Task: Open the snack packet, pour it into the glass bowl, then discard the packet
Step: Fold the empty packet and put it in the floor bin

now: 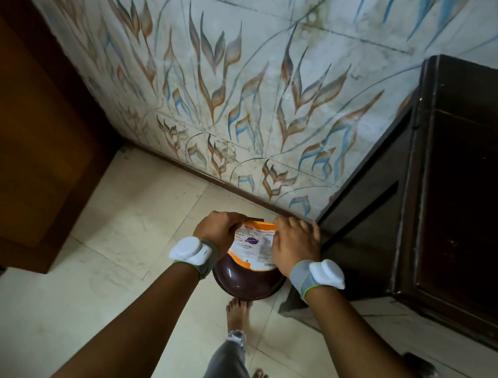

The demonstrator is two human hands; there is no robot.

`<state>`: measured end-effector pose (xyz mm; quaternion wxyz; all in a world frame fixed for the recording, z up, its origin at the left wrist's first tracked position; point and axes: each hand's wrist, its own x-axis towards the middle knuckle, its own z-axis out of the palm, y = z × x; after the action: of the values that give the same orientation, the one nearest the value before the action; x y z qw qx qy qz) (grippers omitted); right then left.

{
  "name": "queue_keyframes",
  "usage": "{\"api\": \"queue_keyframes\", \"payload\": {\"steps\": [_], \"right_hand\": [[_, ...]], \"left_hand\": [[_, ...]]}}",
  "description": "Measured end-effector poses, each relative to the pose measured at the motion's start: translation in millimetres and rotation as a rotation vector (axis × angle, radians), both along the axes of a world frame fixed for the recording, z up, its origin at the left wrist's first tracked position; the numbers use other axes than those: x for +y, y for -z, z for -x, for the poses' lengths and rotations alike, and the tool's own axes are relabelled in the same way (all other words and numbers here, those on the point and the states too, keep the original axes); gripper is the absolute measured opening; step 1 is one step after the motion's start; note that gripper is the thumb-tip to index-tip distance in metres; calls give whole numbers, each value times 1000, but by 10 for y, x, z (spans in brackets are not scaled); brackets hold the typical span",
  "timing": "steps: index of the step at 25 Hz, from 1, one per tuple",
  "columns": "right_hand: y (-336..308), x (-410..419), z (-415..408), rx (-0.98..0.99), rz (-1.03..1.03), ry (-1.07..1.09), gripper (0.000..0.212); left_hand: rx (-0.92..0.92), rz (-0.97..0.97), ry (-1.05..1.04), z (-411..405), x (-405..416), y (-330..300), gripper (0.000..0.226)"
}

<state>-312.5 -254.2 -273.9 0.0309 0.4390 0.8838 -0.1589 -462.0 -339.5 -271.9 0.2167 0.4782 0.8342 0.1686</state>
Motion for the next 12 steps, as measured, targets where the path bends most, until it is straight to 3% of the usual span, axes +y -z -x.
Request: {"api": "queue_keyframes", "payload": {"steps": [12], "right_hand": [[159,-144,57,-44,4,-39,30]], "left_hand": [[-11,15,9,39,-173,198,34]]}}
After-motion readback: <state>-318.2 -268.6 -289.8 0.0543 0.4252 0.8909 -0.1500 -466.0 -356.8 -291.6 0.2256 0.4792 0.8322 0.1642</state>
